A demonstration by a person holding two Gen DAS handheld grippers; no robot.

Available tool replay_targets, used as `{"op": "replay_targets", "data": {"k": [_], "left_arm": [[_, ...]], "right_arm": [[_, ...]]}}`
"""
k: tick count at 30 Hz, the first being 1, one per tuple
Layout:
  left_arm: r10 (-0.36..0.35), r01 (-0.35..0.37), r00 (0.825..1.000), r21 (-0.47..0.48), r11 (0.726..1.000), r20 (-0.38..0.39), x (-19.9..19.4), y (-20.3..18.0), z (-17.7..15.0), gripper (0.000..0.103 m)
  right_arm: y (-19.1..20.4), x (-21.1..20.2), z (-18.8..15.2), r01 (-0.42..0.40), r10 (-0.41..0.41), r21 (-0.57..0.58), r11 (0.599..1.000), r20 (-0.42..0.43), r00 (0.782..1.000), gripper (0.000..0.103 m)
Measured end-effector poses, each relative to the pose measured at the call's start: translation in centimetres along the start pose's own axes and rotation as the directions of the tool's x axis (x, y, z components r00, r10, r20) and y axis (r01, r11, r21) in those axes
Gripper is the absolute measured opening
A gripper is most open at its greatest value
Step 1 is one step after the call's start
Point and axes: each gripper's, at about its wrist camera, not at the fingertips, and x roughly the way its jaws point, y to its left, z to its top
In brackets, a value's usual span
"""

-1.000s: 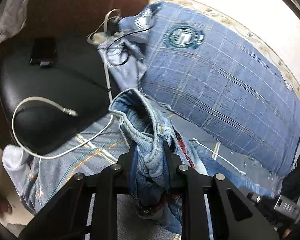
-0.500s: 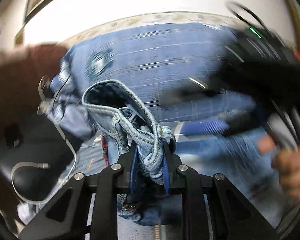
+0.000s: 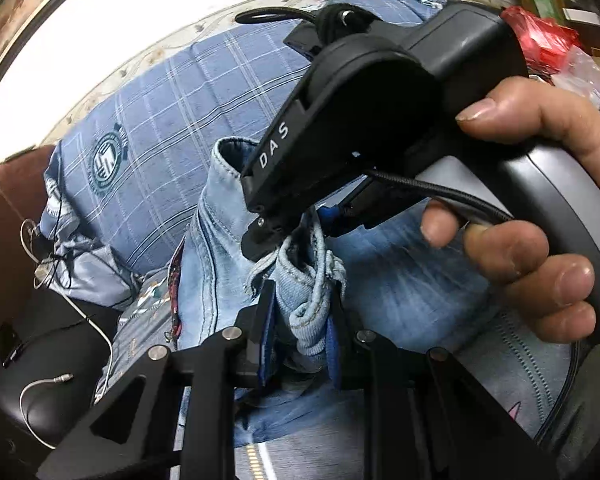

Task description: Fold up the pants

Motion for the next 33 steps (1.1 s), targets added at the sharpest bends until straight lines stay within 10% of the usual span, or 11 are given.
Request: {"op": "replay_targets", "data": {"k": [13,17,20,25,28,33], "left_arm": [[-0.106,0.106,0.986,-0.011,0.994,-0.13,3.0,-2.2,0.1,0.032],[-0.331,0.318,0.935,-0.107,0.942,-0.131,1.1,-0.4,-0.4,0.06],[-0.413,0.383,0.907,-0.24,0.892,-0.087,0.3,3.0,-0.7,0.065],[-0.368,0.277,0.929,-0.585,0.762,-0.04,2.0,11.3,-2.6,0.071],[-0.329,0.172,0.939,-0.684,0.709,-0.105,4.0,13.6,-4.0,0.071],[-0.256,0.037,0.927,-0.613,0.789,-0.274,6.5,11.9,-4.9,0.071]], "right_arm": [[-6.8,1.7,-0.9,-0.057,0.069,0.184,0.981,-0.057,0.996,0.025],[-7.8,1.2,-1.3,0.008,0.001,0.219,0.976,-0.041,0.999,0.057],[-8.1,0.1,-1.5,0.045,-0.043,0.227,0.973,-0.014,0.999,0.06],[-6.8,-2.7,-2.4,0.17,-0.193,0.205,0.964,0.097,0.976,0.061],[-6.4,-2.0,-2.4,0.267,-0.285,0.186,0.946,0.077,0.956,0.036],[-5.5,0.0,-2.4,0.352,-0.359,0.13,0.927,0.041,0.932,0.013]]}}
